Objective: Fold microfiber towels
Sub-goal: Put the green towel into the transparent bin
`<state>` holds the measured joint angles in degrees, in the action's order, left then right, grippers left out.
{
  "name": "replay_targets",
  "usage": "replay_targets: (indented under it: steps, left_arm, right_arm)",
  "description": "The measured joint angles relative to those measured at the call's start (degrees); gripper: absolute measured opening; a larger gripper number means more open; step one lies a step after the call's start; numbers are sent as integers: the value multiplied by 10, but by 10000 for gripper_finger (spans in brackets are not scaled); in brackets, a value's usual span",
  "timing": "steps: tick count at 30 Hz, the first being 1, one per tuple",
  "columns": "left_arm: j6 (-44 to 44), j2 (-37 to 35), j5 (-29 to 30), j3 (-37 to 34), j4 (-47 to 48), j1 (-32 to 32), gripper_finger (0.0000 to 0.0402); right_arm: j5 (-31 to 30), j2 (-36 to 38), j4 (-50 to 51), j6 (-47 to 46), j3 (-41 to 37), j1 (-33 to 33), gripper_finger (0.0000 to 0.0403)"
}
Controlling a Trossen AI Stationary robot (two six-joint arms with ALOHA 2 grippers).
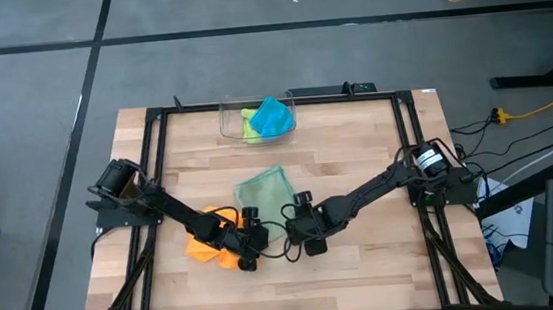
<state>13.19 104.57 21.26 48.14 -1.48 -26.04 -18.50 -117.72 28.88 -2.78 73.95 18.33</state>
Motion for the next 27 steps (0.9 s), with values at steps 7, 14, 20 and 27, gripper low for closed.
replay_targets:
  steps: [7, 14, 20, 27]
  left_arm:
    - [17, 1, 0, 0, 1, 4, 193]
    - [30, 2, -2, -2, -12, 5, 124]
    - [29, -3, 6, -3, -25, -1, 14]
    - [32, -57, -2, -3, -30, -20, 4]
  right_arm:
    - [-7, 2, -5, -6, -1, 0, 101]
    - [-24, 2, -17, -47, -2, 2, 13]
    - [-22, -2, 26, -89, 21, 12, 7]
    - [-26, -2, 143, -128, 106, 35, 6]
